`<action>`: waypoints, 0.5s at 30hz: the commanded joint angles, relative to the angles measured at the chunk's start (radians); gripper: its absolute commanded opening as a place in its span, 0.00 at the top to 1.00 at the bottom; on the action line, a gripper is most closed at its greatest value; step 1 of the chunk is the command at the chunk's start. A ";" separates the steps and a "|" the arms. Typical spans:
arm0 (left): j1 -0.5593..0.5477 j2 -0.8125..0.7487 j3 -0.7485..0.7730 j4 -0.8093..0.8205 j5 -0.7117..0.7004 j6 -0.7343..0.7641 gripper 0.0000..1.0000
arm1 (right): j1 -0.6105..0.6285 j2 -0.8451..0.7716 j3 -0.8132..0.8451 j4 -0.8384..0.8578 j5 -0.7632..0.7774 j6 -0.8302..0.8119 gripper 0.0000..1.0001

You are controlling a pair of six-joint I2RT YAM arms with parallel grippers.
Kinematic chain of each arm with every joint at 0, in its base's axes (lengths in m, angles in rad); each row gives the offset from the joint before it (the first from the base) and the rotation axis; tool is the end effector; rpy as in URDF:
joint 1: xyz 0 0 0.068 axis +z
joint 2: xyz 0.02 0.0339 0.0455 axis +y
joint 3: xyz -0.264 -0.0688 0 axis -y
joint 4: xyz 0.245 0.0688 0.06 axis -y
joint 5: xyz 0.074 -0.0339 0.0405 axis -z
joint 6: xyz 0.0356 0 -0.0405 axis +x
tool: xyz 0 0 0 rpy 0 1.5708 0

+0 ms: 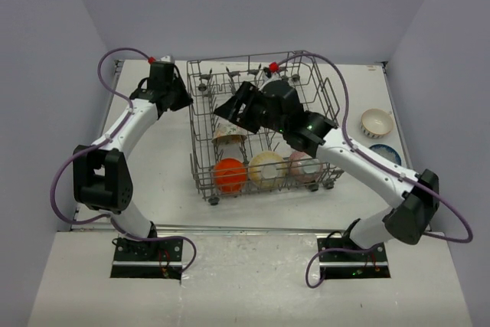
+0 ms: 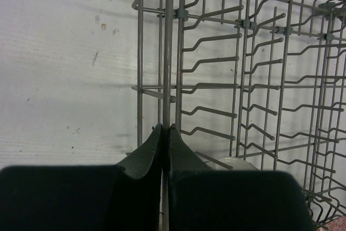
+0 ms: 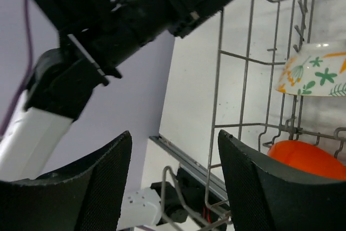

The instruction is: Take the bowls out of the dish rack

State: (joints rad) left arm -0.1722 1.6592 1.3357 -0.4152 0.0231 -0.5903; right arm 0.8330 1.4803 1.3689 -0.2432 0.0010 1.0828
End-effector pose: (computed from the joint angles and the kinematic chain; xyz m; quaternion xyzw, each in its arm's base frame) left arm 0.3700 -0.0652 0.2817 -0.1852 0.8957 -0.1602 0.3712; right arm 0.2348 0.2583 0.3708 0.1025 0.8143 0.4671 0.3290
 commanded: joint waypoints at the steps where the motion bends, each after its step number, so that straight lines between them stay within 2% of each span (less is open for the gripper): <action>1: 0.026 0.043 0.013 -0.065 -0.049 0.029 1.00 | -0.031 -0.038 0.116 -0.205 -0.073 -0.225 0.34; 2: 0.027 0.042 0.016 -0.063 -0.046 0.026 1.00 | -0.035 -0.026 0.133 -0.244 -0.062 -0.368 0.34; 4: 0.027 0.042 0.017 -0.065 -0.040 0.023 1.00 | -0.035 0.021 0.173 -0.380 0.029 -0.502 0.34; 5: 0.027 0.039 0.016 -0.063 -0.041 0.023 1.00 | -0.037 0.029 0.161 -0.384 0.127 -0.600 0.34; 7: 0.027 0.036 0.011 -0.065 -0.049 0.024 1.00 | -0.035 0.025 0.069 -0.326 0.200 -0.728 0.35; 10: 0.027 0.033 0.005 -0.066 -0.054 0.027 1.00 | -0.035 0.050 -0.014 -0.272 0.296 -0.832 0.42; 15: 0.027 0.028 -0.010 -0.068 -0.054 0.030 1.00 | -0.034 0.078 -0.115 -0.194 0.344 -0.909 0.44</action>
State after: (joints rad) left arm -0.1715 1.6630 1.3445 -0.4263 0.0238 -0.5903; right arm 0.7963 1.5749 1.2922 -0.4774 0.2543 0.3122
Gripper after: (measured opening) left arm 0.018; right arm 0.561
